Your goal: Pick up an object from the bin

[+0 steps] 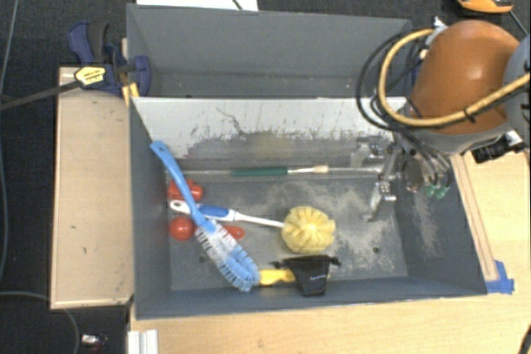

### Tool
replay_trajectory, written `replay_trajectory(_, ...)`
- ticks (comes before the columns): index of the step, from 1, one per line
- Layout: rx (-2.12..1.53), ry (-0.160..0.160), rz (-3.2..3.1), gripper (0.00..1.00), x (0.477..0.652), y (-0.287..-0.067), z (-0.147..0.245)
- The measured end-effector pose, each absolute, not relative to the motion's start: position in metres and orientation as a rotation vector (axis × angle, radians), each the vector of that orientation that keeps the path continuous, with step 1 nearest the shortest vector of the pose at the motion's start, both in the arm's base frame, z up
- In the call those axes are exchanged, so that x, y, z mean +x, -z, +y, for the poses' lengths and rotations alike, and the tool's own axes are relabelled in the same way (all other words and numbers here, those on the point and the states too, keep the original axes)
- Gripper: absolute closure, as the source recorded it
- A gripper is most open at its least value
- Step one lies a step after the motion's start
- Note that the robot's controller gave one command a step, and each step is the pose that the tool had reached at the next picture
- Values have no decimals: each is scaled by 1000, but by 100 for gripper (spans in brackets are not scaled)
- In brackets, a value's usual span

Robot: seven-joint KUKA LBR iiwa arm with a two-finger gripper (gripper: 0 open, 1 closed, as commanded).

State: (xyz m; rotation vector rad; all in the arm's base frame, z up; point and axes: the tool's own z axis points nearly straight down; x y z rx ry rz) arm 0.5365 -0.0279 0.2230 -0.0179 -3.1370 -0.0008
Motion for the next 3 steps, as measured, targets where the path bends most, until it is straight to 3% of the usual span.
replay_trajectory(1, -16, 0, -3145, 0, 538, -227, -28)
replay_trajectory(2, -251, 1, -3138, 0, 531, -93, 38)
replay_trajectory(3, -26, -3, -3158, 0, 521, -157, 69)
